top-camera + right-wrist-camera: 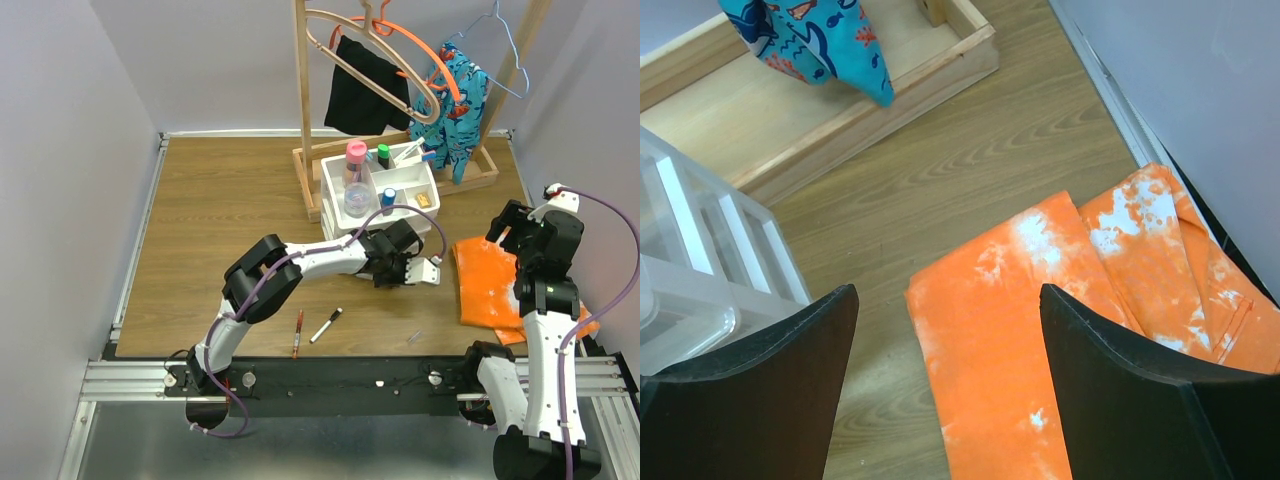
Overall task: Sort the stationery into containers
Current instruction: Pick up the pen from the center of the board.
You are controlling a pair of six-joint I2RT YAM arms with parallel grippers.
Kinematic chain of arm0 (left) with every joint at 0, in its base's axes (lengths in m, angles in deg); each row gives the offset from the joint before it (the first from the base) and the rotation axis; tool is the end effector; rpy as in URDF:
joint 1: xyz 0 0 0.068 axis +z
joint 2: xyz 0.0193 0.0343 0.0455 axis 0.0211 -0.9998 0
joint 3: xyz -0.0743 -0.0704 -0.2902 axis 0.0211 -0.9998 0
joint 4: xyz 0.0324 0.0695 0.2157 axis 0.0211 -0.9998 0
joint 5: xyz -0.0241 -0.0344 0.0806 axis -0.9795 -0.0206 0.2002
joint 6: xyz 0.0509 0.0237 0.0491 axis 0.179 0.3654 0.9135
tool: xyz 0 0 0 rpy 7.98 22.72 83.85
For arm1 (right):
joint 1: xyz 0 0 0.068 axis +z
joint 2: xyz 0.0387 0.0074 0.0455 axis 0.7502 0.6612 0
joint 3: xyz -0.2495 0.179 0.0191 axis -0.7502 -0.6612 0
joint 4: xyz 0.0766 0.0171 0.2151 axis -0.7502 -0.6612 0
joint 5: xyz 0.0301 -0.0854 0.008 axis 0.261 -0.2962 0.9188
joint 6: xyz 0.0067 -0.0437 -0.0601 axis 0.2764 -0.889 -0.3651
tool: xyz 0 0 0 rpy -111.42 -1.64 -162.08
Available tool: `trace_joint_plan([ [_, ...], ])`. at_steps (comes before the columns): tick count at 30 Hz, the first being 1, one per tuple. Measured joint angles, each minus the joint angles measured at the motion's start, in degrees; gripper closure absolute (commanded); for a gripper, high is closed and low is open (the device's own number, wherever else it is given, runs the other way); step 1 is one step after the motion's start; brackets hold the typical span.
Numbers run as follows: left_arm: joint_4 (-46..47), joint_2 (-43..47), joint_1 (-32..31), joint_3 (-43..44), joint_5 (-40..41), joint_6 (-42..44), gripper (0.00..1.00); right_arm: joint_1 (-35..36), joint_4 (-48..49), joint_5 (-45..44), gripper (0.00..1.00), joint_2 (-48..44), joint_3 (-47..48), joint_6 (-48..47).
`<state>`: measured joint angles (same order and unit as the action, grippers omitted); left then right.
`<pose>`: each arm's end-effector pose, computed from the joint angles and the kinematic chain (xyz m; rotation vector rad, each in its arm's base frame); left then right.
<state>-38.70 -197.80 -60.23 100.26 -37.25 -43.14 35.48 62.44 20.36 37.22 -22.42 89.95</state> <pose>0.2228 -0.4048 0.1912 1.9855 1.6835 -0.5109 0.1222 -0.0308 0.3381 0.3679 1.8933 -0.0998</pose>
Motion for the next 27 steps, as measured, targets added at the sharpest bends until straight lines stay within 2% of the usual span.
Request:
trace_joint_plan([
  [5,-0.6,-0.3,-0.8,0.5,0.2,-0.3,0.89,0.0,-0.1,0.0,0.19,-0.1,0.0,0.0],
  [9,-2.8,-0.3,-1.4,1.8,-1.5,-1.9,0.89,0.0,-0.1,0.0,0.20,-0.1,0.0,0.0],
  [12,-9.0,-0.3,-2.0,7.0,-5.9,-3.8,0.89,0.1,-0.1,0.0,0.20,-0.1,0.0,0.0],
  [16,-13.7,0.9,-2.3,19.0,-12.7,-7.3,0.88,0.0,-0.2,0.0,0.20,0.0,0.1,0.1],
  [22,-12.3,10.1,-1.6,27.5,-22.6,-14.0,0.88,0.1,-0.2,0.0,0.20,0.7,0.5,0.8],
  [27,-4.9,15.6,0.8,31.8,-27.4,-19.5,0.89,0.0,-0.2,-0.2,0.20,1.8,1.7,1.1],
])
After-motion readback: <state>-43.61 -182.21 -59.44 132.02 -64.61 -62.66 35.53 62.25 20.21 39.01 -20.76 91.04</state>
